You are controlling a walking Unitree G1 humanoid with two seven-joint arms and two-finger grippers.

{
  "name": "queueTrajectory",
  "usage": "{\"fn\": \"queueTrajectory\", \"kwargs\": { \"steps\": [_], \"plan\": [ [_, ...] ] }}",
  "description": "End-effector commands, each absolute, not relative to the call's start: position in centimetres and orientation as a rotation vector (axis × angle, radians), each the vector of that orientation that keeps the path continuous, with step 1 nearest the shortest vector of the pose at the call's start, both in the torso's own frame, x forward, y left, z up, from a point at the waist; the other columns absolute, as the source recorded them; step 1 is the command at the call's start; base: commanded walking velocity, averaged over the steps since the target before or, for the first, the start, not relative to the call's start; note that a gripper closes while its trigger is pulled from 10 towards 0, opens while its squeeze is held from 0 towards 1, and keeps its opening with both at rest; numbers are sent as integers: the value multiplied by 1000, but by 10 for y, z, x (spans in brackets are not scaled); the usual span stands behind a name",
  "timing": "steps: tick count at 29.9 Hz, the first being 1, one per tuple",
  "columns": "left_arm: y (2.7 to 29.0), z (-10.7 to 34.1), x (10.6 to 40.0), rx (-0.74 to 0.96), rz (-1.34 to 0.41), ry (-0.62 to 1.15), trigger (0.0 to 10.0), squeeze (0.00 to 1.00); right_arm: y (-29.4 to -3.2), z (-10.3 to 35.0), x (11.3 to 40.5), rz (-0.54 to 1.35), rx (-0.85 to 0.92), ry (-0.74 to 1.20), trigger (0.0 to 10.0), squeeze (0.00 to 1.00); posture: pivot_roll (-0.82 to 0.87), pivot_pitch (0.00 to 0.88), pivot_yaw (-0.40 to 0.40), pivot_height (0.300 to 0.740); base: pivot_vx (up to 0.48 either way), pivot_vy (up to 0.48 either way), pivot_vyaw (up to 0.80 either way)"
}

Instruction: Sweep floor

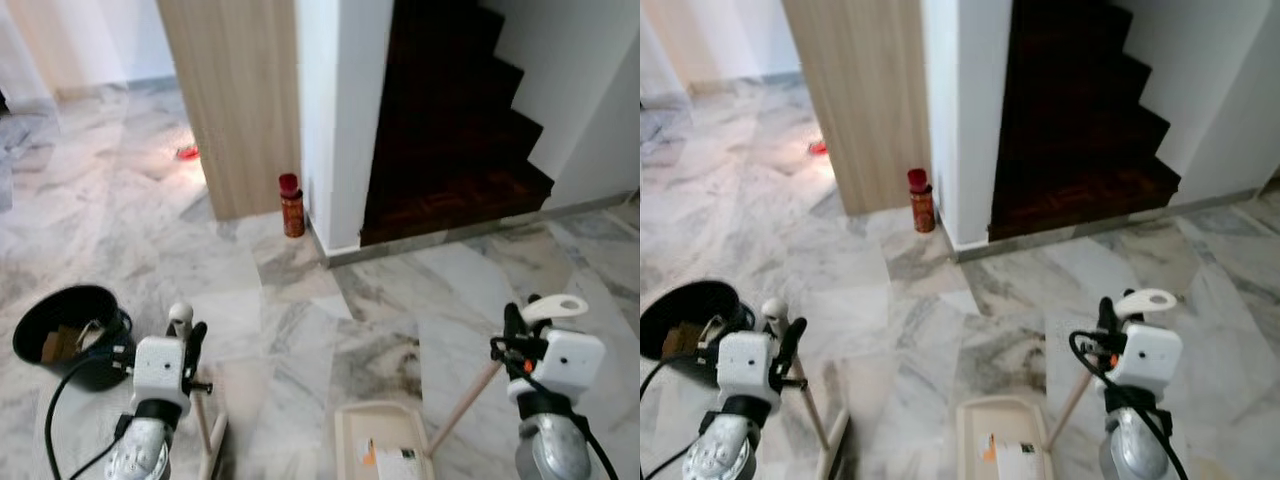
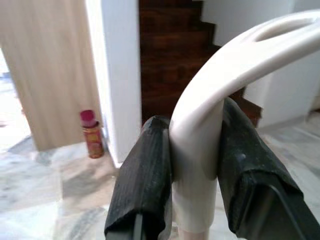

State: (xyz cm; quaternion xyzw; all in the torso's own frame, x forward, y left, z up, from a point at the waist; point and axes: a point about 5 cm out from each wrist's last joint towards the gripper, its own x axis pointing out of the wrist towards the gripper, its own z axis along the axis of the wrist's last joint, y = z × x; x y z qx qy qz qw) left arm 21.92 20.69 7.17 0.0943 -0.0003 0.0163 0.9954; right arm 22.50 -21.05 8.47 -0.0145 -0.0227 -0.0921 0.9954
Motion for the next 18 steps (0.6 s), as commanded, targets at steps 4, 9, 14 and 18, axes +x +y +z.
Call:
{"fn": "queueTrajectory", "kwargs": {
  "steps": [4,9,14,18],
  "plan": [
    [205,84,222,206,20,-54,10000,0,-214,97,226,-195,-35,-104,10000,0,-31,0,7,740,0,402,0],
    [204,84,223,205,15,-55,10000,0,-213,97,226,-189,-46,-108,10000,0,-30,0,8,740,0,401,440],
    [204,84,224,206,14,-54,10000,0,-211,98,225,-184,-39,-112,10000,0,-30,0,10,740,0,401,800],
    [204,84,224,207,15,-53,10000,0,-211,98,225,-185,-31,-110,10000,0,-29,0,10,740,0,403,253]
  ]
}}
